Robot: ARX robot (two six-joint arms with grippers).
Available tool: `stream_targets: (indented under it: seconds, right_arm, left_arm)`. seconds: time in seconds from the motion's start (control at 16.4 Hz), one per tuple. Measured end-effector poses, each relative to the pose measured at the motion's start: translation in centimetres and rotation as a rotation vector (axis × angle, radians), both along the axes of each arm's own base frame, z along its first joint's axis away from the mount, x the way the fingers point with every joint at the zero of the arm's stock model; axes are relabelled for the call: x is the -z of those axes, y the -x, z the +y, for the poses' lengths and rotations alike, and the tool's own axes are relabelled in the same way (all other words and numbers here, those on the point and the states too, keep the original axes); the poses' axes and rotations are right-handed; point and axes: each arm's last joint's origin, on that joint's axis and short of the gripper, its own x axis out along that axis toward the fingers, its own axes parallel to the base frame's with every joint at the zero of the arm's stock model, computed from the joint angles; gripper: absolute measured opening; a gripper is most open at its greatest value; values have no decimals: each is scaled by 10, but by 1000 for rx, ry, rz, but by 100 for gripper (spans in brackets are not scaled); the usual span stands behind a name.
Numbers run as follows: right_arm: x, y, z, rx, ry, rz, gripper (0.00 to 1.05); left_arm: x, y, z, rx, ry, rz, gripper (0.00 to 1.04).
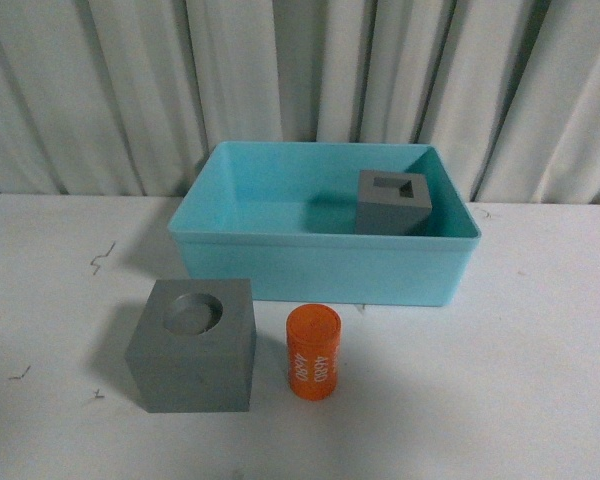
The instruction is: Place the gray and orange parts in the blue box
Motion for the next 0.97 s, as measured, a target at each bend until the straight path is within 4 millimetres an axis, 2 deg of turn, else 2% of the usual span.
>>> stream_targets:
  seconds: [0.37, 0.49, 0.73, 0.97]
  right_arm:
    - [8, 21, 1, -8, 0, -19, 2]
    - [16, 25, 1, -8, 0, -5, 2]
    - [11, 44, 1, -8, 1, -28, 2]
    - [10, 49, 1, -8, 0, -29, 2]
  left_arm:
    - [0, 0, 0, 0, 0, 0, 98]
    - [0, 0, 0, 0, 0, 0, 98]
    - [0, 0, 0, 0, 0, 0, 98]
    - [0, 0, 0, 0, 0, 0, 98]
